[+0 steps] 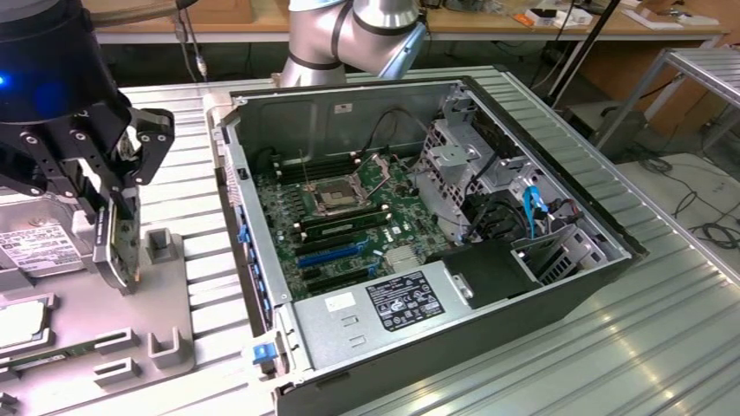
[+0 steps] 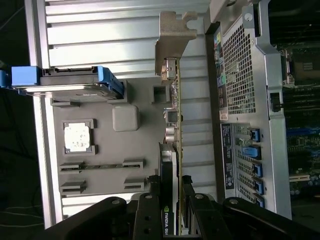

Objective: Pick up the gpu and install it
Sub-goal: 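Pick up the gpu and move the gpu toward the slot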

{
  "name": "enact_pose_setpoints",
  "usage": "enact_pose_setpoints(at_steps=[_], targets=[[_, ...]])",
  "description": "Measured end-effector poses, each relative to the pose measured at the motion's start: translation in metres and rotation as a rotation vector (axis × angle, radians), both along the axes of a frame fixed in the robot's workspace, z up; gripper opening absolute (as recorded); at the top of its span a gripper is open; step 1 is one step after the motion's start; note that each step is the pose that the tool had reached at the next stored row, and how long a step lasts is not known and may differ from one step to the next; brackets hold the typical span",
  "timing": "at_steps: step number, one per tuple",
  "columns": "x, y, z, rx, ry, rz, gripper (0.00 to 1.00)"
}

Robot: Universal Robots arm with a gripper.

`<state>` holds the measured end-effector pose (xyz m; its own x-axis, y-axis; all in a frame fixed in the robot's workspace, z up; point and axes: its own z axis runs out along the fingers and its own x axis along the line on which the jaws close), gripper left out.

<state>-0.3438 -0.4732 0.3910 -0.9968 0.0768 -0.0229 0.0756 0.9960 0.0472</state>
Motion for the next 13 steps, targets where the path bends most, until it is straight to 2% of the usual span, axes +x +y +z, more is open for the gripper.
enact_pose_setpoints(at_steps=[13], targets=[[0.0000,0.0000,0.0102,0.0000,0.0001,0.000,0.27]])
